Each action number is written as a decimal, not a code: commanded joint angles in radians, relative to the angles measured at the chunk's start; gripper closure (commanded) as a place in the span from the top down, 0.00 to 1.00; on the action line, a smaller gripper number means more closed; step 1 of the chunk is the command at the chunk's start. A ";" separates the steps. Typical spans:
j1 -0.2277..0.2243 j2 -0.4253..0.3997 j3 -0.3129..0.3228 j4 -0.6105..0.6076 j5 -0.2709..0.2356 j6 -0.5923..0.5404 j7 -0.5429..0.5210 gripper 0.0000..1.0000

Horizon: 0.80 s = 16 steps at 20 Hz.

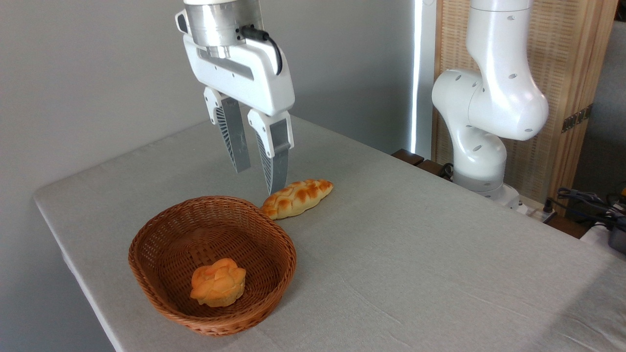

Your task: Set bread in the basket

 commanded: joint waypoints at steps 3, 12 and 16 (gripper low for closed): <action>0.009 0.020 -0.011 0.032 -0.025 -0.032 -0.027 1.00; 0.010 0.029 -0.011 0.062 -0.024 -0.052 -0.027 1.00; 0.010 0.037 -0.011 0.079 -0.024 -0.056 -0.027 1.00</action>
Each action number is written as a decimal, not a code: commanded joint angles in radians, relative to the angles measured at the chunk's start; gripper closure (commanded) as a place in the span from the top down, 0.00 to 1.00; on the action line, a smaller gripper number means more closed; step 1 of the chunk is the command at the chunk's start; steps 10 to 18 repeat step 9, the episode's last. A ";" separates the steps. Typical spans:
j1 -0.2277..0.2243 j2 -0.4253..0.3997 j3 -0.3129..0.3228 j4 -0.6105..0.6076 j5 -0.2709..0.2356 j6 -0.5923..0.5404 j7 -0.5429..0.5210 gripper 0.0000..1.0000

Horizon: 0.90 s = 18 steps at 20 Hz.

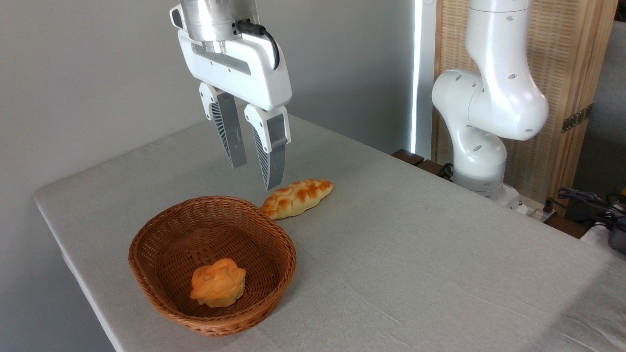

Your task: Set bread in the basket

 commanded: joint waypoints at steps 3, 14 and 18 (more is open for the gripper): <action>0.009 0.032 -0.007 0.058 -0.019 -0.050 -0.013 1.00; 0.011 0.039 0.002 0.075 -0.019 -0.075 -0.007 1.00; 0.011 0.039 0.002 0.075 -0.019 -0.075 -0.007 1.00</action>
